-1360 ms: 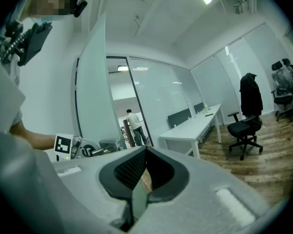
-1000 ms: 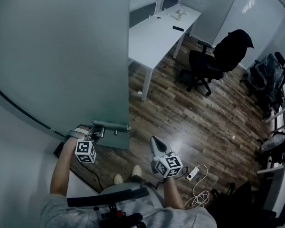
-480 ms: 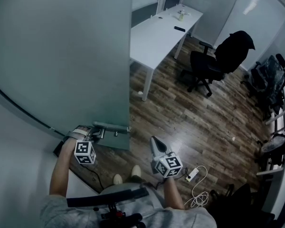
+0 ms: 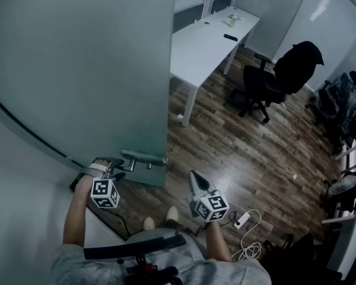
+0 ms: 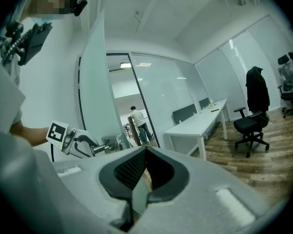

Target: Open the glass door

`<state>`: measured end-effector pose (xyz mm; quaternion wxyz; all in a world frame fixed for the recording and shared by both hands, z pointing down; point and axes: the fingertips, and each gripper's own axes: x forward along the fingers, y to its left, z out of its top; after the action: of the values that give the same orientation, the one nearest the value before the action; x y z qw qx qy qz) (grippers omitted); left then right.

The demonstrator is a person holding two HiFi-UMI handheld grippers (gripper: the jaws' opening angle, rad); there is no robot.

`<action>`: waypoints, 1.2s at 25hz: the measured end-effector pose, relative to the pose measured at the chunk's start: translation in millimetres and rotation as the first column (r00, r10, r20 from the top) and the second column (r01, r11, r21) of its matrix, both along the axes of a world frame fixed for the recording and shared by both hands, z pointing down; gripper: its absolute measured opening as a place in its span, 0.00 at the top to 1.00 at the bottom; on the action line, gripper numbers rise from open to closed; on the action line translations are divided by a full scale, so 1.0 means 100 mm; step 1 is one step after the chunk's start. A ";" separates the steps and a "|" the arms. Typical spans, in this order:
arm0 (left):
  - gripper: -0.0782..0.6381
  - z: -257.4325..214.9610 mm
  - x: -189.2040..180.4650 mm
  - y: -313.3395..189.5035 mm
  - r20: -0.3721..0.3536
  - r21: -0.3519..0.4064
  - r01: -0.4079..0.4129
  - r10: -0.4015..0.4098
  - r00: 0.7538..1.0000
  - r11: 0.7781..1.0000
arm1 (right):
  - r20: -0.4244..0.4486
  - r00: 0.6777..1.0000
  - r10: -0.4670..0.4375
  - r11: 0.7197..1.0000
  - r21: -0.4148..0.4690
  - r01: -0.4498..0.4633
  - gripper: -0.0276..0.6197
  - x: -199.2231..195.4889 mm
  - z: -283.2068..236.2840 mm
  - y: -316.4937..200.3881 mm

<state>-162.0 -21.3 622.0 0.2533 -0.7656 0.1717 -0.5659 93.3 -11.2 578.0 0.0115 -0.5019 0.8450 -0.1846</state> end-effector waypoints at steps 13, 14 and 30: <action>0.57 -0.74 0.03 0.11 -0.415 0.023 0.175 -0.150 0.897 0.984 | -0.009 0.999 -0.031 1.000 0.004 0.031 0.95 -0.11 -0.05 -0.03; 0.57 -0.79 0.03 0.11 -0.465 0.024 0.197 -0.164 0.870 0.980 | -0.009 0.999 -0.033 0.999 0.004 0.033 0.95 -0.13 -0.05 -0.03; 0.67 -1.47 0.14 0.15 -0.923 -0.151 0.388 -0.270 0.274 0.909 | -0.017 0.999 -0.036 0.999 0.007 0.036 0.95 -0.19 -0.09 -0.08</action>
<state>-148.2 -6.7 475.3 0.0276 -0.8812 0.4679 -0.0609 74.8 -19.6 569.4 0.0030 -0.4881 0.8545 -0.1776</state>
